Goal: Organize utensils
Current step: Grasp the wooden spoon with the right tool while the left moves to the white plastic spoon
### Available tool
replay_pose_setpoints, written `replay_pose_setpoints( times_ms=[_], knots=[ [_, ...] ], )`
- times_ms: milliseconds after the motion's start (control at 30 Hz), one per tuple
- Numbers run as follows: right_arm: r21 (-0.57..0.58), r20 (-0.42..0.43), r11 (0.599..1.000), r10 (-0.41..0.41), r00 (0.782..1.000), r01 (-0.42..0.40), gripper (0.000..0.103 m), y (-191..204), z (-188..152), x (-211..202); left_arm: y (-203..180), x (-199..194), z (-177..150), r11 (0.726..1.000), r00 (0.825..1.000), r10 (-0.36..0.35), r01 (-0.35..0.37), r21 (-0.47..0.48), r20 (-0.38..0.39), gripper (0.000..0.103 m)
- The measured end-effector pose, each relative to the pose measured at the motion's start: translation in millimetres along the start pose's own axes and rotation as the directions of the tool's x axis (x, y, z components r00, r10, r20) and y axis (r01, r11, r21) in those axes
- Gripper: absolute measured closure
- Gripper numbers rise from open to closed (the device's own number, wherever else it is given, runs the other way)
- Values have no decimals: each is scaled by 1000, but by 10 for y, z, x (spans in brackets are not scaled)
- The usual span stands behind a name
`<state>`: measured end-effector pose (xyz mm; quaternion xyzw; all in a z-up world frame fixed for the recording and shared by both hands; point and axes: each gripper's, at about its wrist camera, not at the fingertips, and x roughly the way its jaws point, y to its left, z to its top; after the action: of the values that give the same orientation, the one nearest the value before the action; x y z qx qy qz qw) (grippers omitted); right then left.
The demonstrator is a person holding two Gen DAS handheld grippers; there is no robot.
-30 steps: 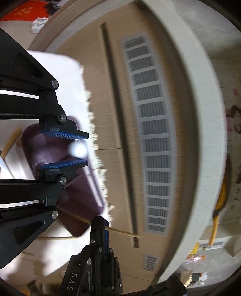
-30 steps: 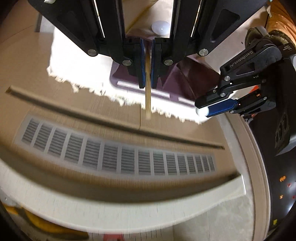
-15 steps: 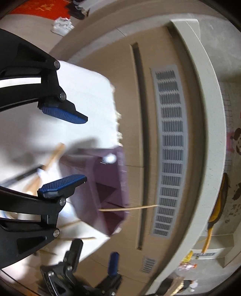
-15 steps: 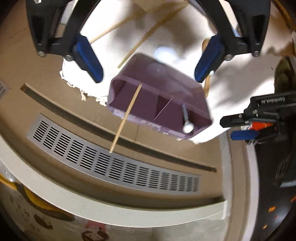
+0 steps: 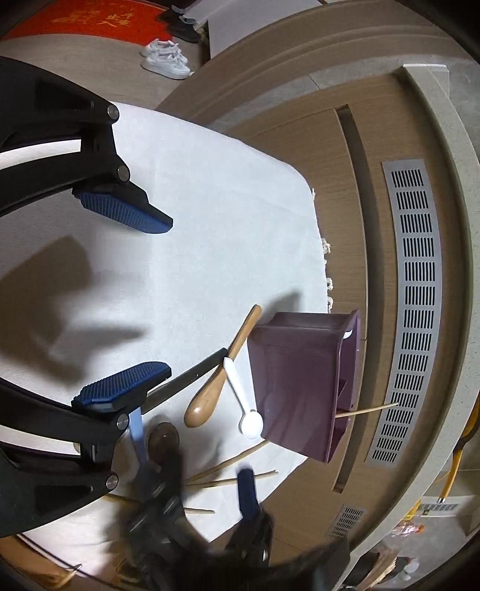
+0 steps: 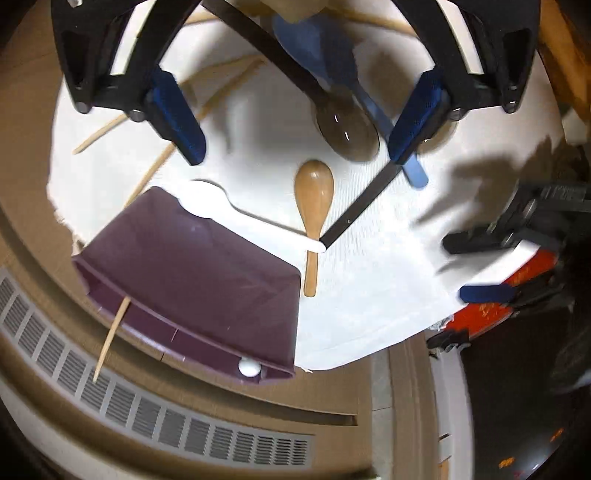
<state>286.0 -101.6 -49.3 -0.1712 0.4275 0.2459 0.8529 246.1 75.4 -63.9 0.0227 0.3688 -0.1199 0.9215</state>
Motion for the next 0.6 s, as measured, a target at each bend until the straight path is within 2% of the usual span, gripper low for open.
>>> replay_pose_setpoints(
  times_ms=[67, 100, 233, 367, 600],
  knots=[
    [36, -38, 999, 29, 999, -28, 57, -23, 83, 140, 2, -48, -12, 1000, 1000, -11, 11, -10, 10, 29],
    [55, -58, 998, 46, 997, -42, 60, -32, 127, 222, 8, -65, -14, 1000, 1000, -17, 17, -14, 14, 29],
    [63, -74, 998, 34, 997, -30, 60, 13, 216, 413, 14, -120, -48, 1000, 999, -29, 29, -10, 28, 27],
    [39, -91, 999, 23, 996, -20, 75, 98, 247, 500, 29, -97, -67, 999, 999, -39, 39, -20, 17, 26],
    [21, -60, 1000, 7, 998, -6, 75, 79, 114, 158, 15, -36, -39, 997, 998, -58, 57, -43, -9, 26]
  ],
)
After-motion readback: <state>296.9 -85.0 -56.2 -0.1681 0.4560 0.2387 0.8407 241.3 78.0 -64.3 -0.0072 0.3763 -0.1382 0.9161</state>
